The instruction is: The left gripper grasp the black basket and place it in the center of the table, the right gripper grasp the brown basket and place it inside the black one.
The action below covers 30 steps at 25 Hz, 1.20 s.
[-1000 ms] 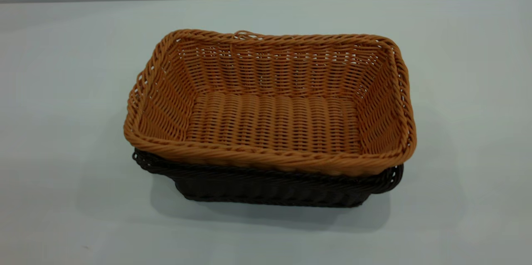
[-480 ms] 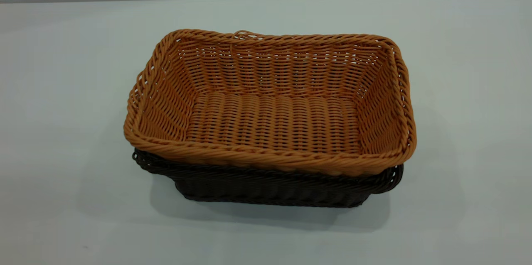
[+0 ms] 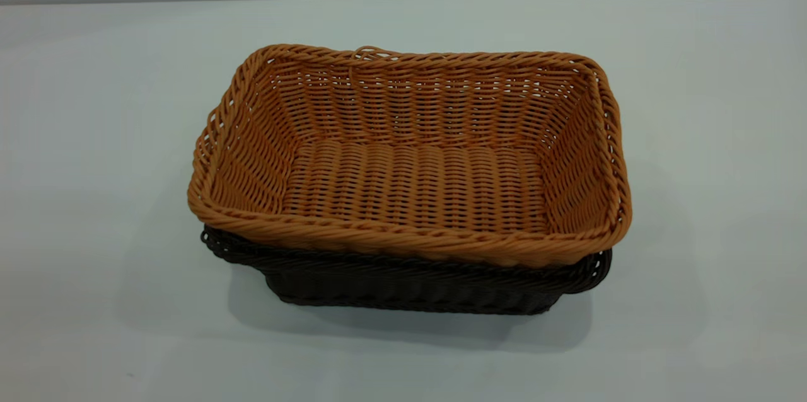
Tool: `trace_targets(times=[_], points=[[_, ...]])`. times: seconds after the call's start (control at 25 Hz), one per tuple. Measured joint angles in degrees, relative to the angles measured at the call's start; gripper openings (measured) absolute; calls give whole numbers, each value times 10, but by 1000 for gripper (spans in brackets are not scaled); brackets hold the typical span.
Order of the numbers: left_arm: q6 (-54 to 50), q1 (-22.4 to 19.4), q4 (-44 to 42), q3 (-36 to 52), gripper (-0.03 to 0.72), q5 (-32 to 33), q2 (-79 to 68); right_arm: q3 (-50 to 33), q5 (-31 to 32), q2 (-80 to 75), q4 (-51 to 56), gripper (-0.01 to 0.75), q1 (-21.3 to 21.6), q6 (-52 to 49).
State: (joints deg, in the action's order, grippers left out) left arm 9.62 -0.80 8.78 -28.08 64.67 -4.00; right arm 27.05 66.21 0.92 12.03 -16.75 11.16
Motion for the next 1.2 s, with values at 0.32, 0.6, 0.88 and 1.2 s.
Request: trace_targets(times=[0.32, 0.6, 0.88, 1.2], points=[[-13, 1, -25, 0, 545, 0, 51, 0, 0, 0, 0, 586, 0, 0], [-61, 1, -60, 1, 545, -2, 51, 0, 0, 0, 0, 586, 0, 1], [-64, 1, -62, 1, 545, -2, 51, 0, 0, 0, 0, 586, 0, 1], [-64, 1, -62, 1, 545, -2, 51, 0, 0, 0, 1, 586, 5, 1]])
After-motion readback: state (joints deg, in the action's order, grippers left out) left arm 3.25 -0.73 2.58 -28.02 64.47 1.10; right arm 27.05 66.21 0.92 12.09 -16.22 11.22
